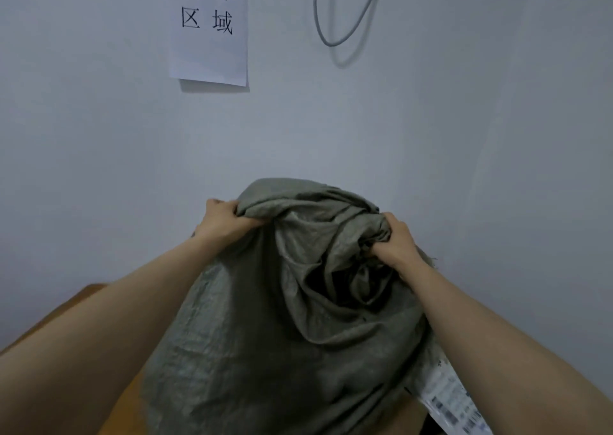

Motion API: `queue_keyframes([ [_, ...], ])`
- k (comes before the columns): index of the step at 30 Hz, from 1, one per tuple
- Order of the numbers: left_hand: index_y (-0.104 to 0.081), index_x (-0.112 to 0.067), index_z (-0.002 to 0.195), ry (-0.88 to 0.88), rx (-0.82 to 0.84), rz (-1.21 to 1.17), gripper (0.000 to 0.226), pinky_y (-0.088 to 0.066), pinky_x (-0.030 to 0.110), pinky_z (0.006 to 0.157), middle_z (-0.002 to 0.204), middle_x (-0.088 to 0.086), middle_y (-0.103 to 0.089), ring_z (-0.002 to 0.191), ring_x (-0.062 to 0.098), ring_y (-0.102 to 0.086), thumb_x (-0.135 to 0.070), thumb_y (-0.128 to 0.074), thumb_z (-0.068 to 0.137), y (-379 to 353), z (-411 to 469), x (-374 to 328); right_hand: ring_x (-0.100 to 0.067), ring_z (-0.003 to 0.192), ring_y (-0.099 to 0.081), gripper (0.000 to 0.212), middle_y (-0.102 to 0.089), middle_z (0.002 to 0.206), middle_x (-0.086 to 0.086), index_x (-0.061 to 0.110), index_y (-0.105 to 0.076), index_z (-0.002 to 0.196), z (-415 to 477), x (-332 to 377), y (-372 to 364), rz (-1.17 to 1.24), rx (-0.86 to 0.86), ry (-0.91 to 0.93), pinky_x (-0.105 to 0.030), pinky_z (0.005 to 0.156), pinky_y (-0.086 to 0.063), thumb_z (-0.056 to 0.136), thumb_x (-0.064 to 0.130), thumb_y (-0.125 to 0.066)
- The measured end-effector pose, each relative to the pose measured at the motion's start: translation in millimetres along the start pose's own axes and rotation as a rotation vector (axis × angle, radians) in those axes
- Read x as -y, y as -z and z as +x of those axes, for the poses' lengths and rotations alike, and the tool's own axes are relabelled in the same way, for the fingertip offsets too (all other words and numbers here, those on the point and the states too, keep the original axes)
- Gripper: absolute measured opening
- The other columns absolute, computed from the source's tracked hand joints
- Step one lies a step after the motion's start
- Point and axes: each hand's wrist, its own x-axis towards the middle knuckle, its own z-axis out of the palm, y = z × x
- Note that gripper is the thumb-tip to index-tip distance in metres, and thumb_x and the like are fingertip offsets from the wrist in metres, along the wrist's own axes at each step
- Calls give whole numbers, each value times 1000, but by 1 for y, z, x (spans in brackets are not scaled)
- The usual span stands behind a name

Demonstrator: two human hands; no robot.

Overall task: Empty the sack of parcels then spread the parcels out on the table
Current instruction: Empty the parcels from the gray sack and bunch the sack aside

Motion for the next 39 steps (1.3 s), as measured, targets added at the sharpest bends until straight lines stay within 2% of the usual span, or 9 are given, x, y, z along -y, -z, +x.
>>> queue_keyframes([
  [3, -59, -36, 123, 34, 109, 344, 72, -11, 59, 114, 156, 2, -6, 144, 31, 1, -75, -64, 62, -19, -13, 30, -31, 137, -28, 87, -29, 147, -16, 24, -39, 140, -6, -25, -15, -217, 161, -80, -27, 108, -29, 59, 25, -70],
  [5, -55, -37, 128, 50, 197, 377, 77, -2, 62, 114, 158, -2, 16, 142, 32, 22, -75, -65, 61, -30, -16, 48, -31, 144, -14, 88, -17, 155, -14, 26, -37, 142, -9, -37, -29, -297, 237, -123, -32, 113, -24, 61, 25, -73],
  [9, -47, -40, 135, 96, 348, 393, 89, -2, 60, 115, 157, -1, 22, 140, 36, 27, -80, -61, 57, -48, -8, 80, -31, 128, -44, 95, -40, 146, -10, 33, -39, 139, 0, -73, -61, -365, 347, -203, -44, 105, -41, 50, 40, -70],
  [12, -42, -40, 138, 83, 404, 419, 87, -3, 61, 115, 157, -1, 22, 139, 37, 29, -77, -61, 62, -56, -1, 95, -33, 117, -52, 85, -48, 135, -12, 28, -38, 140, 5, -87, -84, -370, 403, -211, -43, 99, -47, 61, 27, -71],
  [22, -35, -34, 143, 169, 537, 561, 81, 9, 52, 115, 158, 15, 7, 141, 40, 22, -69, -59, 74, -51, 22, 155, -31, 119, -52, 58, -52, 134, -14, 22, -43, 138, 12, -56, -152, -394, 493, -134, -36, 102, -43, 84, 20, -62],
  [26, -43, -24, 137, 134, 500, 691, 49, 5, 51, 117, 150, 16, -28, 145, 32, -7, -45, -48, 92, -44, 30, 165, -30, 115, -53, 49, -55, 130, -12, 24, -48, 133, 12, -40, -158, -439, 499, -76, -36, 97, -46, 85, 22, -59],
  [29, -48, -21, 129, 99, 401, 681, 38, -11, 46, 116, 134, 13, -48, 132, 30, -32, -38, -43, 96, -32, 36, 156, -28, 109, -57, 34, -61, 121, -10, 23, -57, 121, 22, -18, -139, -374, 346, -19, -33, 89, -48, 86, 18, -56],
  [33, -42, -23, 133, 106, 298, 613, 77, -28, 43, 110, 136, 12, -44, 129, 34, -34, -58, -69, 71, -11, 43, 138, -26, 101, -61, 24, -66, 109, -12, 17, -62, 106, 43, 30, -99, -188, 93, 87, -27, 78, -41, 83, 11, -59],
  [39, -39, -24, 130, 151, 173, 513, 65, -34, 44, 102, 132, 16, -42, 123, 35, -35, -46, -70, 77, -3, 43, 100, -18, 89, -54, 22, -60, 93, -4, 22, -57, 93, 55, 92, -36, 94, -138, 124, -25, 76, -40, 84, 2, -54],
])
